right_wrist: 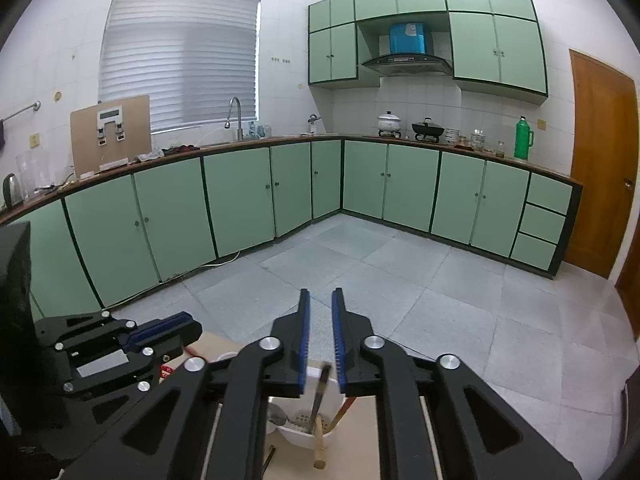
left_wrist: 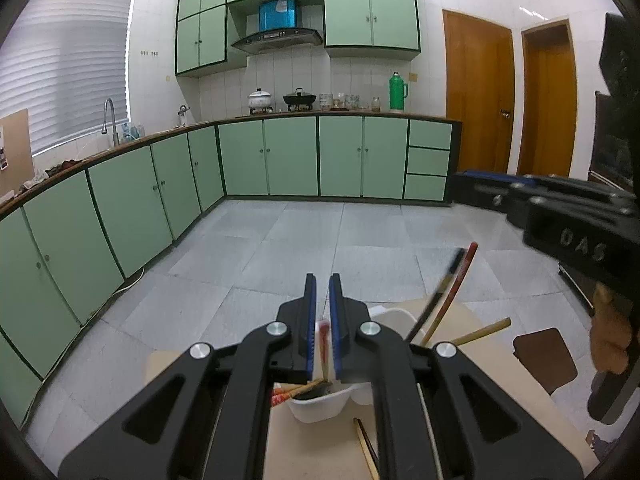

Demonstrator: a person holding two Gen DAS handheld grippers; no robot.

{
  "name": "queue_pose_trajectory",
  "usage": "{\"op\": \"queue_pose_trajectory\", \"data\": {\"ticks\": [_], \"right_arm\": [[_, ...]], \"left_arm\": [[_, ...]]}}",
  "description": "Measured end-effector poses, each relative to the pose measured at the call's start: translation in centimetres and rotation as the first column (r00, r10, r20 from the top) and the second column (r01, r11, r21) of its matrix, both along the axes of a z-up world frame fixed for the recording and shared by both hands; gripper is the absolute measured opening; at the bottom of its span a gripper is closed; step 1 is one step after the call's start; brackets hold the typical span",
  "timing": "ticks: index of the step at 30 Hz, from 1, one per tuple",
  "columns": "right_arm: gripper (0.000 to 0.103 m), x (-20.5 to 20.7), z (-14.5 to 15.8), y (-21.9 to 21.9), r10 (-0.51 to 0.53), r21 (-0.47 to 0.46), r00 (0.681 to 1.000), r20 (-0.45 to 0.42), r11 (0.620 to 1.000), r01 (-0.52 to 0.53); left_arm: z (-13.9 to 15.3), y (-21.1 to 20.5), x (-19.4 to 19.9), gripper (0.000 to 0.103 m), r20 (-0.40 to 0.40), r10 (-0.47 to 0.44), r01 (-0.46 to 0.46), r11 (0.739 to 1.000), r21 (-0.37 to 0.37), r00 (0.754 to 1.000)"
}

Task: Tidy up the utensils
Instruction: 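Open both tools to release the chopsticks into the holder, then move both tools back toward the last wooden and black chopsticks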

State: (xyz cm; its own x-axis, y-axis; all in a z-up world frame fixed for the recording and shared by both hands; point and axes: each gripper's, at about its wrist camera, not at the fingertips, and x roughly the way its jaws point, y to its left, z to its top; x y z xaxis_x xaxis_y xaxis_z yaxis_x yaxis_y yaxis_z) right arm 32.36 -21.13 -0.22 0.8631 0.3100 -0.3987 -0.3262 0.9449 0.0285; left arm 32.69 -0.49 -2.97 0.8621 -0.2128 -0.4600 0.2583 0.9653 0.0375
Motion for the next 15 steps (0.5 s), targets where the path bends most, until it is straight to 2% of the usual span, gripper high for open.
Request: {"op": "queue_pose_trajectory", "data": {"ticks": [3, 4, 6, 7, 8, 12, 15], "right_arm": [[0.022, -0.3, 0.2, -0.6, -0.010, 0.011, 1.000, 0.005, 1.000, 0.010], [0.025, -0.3, 0.3, -0.7, -0.011, 0.016, 1.000, 0.006, 1.000, 0.011], [0.036, -0.6, 0.5, -1.2, -0.018, 0.026, 1.000, 0.013, 0.999, 0.018], [0.039, -0.9, 0.6, -1.4, -0.025, 0.031, 1.000, 0.019, 0.999, 0.024], [0.044, -1.1, 0.8, -1.6, -0.032, 0.036, 0.999, 0.023, 0.999, 0.031], [0.053, -2.6, 1.2, -2.8, -0.053, 0.064, 0.998, 0.045, 0.997, 0.050], [0.058, -4.1, 1.3, -3.7, -0.069, 0.089, 0.996, 0.056, 0.994, 0.064]], "left_arm": [[0.0, 0.1, -0.1, 0.008, -0.009, 0.001, -0.001, 1.000, -0.002, 1.000], [0.1, 0.2, -0.2, 0.012, -0.007, 0.002, -0.002, 1.000, -0.004, 1.000], [0.5, 0.2, -0.4, 0.023, 0.004, 0.004, -0.004, 1.000, -0.008, 1.000], [0.8, 0.3, -0.7, 0.034, 0.013, 0.009, -0.009, 1.000, -0.010, 1.000], [1.1, 0.3, -1.1, 0.040, 0.021, 0.014, -0.014, 1.000, -0.014, 1.000], [1.7, 0.7, -2.6, 0.044, 0.038, 0.020, -0.018, 0.999, -0.031, 0.999], [2.1, 1.2, -4.2, 0.053, 0.059, 0.030, -0.028, 0.999, -0.036, 0.998]]}}
